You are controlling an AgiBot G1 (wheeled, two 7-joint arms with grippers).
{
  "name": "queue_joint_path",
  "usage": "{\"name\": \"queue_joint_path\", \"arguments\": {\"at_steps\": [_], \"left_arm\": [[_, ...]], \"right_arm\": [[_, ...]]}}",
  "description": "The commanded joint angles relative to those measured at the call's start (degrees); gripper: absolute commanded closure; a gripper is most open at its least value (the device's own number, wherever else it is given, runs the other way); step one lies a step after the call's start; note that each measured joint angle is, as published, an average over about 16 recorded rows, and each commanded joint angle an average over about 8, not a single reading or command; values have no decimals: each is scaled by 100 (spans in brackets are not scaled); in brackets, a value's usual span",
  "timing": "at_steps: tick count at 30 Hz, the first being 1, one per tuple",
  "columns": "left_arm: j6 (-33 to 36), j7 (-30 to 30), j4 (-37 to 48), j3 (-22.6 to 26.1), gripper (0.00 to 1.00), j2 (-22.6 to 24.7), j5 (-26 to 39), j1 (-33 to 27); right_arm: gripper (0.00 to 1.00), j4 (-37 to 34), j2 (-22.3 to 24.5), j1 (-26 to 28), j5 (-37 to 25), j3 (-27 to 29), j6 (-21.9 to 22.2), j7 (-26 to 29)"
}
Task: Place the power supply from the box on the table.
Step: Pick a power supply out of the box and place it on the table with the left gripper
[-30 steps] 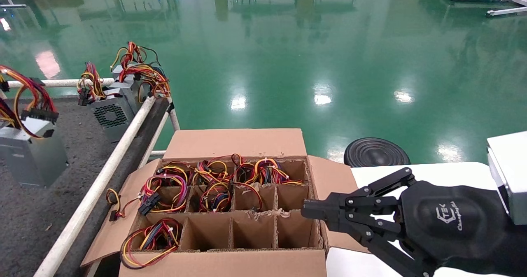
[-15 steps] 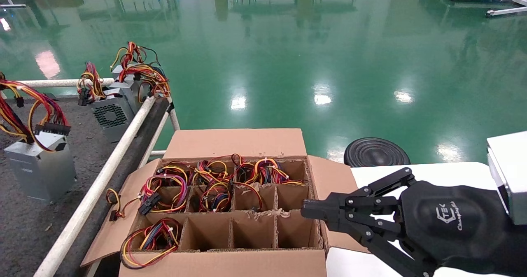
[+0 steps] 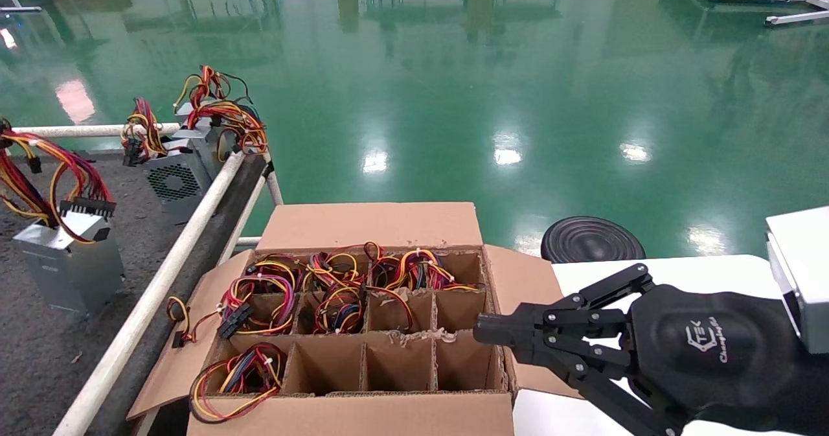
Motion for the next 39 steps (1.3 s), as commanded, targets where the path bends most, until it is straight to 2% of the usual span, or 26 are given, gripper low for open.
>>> {"name": "queue_joint_path", "arguments": {"at_steps": [1,37,39], "left_arm": [[14,15,22,0,100,-12,-18,11],[201,92,331,-41,100,-587,-300,472],[211,78,337,-42,93,-587,-311,498]], "right_arm": [[100,0,0,0,0,0,0,0],[100,0,0,0,0,0,0,0],[100,0,0,0,0,0,0,0]]}}
